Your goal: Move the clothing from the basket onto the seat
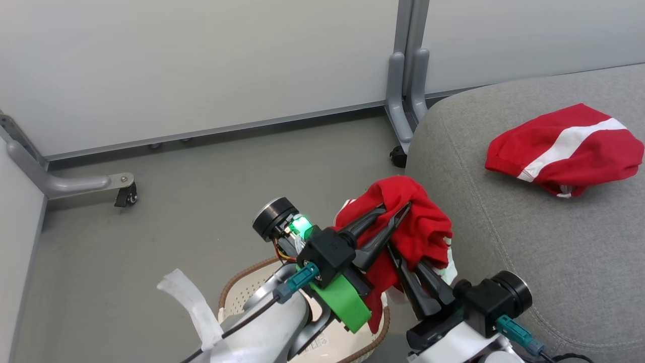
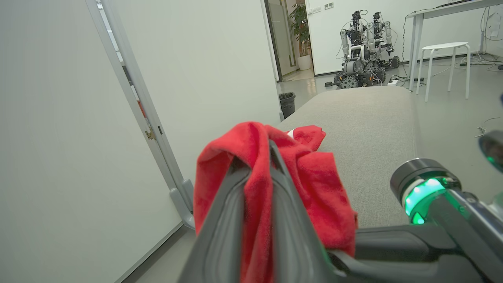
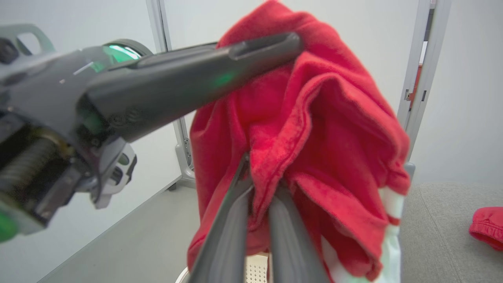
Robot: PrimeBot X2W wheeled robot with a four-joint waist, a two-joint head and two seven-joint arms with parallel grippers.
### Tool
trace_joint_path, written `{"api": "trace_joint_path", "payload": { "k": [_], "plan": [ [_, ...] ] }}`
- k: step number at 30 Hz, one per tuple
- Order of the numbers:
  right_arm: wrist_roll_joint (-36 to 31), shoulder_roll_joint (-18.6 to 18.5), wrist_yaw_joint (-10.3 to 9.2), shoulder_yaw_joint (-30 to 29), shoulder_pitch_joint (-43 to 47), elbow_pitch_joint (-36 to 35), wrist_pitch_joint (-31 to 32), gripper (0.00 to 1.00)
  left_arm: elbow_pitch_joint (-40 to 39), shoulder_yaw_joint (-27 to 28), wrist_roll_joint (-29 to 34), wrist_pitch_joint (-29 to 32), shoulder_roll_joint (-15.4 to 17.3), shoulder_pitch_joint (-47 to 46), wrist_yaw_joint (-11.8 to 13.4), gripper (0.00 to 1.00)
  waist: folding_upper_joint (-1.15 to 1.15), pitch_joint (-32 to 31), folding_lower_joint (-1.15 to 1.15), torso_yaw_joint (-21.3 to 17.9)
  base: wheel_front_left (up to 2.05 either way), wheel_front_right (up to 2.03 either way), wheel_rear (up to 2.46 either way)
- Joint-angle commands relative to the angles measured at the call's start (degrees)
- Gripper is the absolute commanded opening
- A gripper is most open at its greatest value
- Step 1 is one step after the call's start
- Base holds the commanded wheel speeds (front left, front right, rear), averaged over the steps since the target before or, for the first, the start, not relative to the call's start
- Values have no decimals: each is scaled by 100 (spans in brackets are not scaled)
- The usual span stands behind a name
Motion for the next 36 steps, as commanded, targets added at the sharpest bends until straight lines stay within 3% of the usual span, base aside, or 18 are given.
{"api": "trace_joint_path", "payload": {
  "k": [1, 10, 11, 12, 27, 36],
  "plan": [
    [-25, -22, -10, -21, 44, -26, -17, 0, 12, 12, -19, -3, 17, -70, 8, 0, 0, -4, 0, 2, 0, 0, 0],
    [17, -36, -10, -27, 66, -60, -17, 0, 12, -12, -74, -2, 7, -9, 8, 0, 0, -12, 0, -28, 0, 0, 0],
    [20, -32, -10, -34, 67, -68, -17, 0, 6, -36, -120, -2, 5, -3, 8, 38, 0, -11, 0, -32, 0, 0, 0],
    [19, -27, -10, -41, 72, -72, -17, 0, -1, -46, -151, -2, 16, -14, 8, 100, 0, -14, 0, -34, 0, 0, 0],
    [-83, 23, -9, -287, 104, -143, -18, 0, 86, -36, -197, -2, 88, -76, 8, 100, 0, -20, 0, -168, 0, 0, 0],
    [-262, 78, -9, -874, 252, -526, -17, 0, 19, 48, -235, -1, 198, -24, 8, 100, 0, 213, 0, -961, 0, 0, 0]
  ]
}}
